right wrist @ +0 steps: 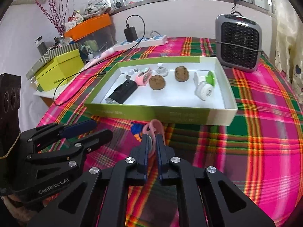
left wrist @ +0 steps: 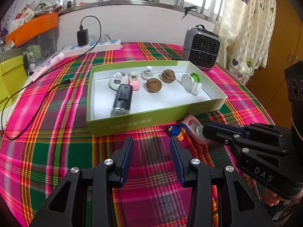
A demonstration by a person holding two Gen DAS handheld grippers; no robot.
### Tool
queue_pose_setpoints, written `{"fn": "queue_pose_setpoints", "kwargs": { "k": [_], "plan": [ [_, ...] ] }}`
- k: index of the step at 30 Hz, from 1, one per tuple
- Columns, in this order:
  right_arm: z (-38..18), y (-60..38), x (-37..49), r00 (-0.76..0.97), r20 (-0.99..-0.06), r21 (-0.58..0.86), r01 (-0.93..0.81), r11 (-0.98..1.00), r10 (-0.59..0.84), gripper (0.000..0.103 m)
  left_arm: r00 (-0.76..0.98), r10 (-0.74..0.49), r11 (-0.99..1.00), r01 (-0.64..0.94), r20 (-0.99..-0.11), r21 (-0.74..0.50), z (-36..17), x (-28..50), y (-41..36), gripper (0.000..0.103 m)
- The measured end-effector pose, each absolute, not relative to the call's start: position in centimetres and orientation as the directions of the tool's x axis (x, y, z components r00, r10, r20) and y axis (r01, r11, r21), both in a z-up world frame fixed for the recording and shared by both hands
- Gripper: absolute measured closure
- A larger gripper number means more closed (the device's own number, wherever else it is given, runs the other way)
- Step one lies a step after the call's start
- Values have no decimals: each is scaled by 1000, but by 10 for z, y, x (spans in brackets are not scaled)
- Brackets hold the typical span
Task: Organize objects
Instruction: 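Lower the right gripper around the pink clip while the left approaches the blue-cord toy, then close the right gripper on the pink clip while the left closes on the blue-cord toy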
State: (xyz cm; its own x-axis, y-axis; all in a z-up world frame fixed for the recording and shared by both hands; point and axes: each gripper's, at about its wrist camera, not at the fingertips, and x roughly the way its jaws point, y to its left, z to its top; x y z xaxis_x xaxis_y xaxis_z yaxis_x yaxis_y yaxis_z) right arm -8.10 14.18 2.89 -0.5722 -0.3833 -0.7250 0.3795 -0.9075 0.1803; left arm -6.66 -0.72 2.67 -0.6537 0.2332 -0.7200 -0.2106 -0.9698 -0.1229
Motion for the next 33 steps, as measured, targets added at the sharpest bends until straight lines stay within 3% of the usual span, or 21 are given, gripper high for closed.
{"fn": "queue_pose_setpoints", "kwargs": {
  "k": [8, 24, 33],
  "plan": [
    [30, 159, -81, -597, -729, 147, 341, -928, -335, 95, -629, 261, -960, -250, -733, -127, 25, -76, 10, 65],
    [26, 170, -87, -578, -725, 213, 330, -920, -375, 95, -601, 242, -962, -253, -762, -105, 15, -94, 24, 65],
    [26, 167, -88, -575, -725, 215, 334, -918, -380, 90, -590, 276, -956, -246, -759, -157, 11, -97, 18, 86]
  ]
}}
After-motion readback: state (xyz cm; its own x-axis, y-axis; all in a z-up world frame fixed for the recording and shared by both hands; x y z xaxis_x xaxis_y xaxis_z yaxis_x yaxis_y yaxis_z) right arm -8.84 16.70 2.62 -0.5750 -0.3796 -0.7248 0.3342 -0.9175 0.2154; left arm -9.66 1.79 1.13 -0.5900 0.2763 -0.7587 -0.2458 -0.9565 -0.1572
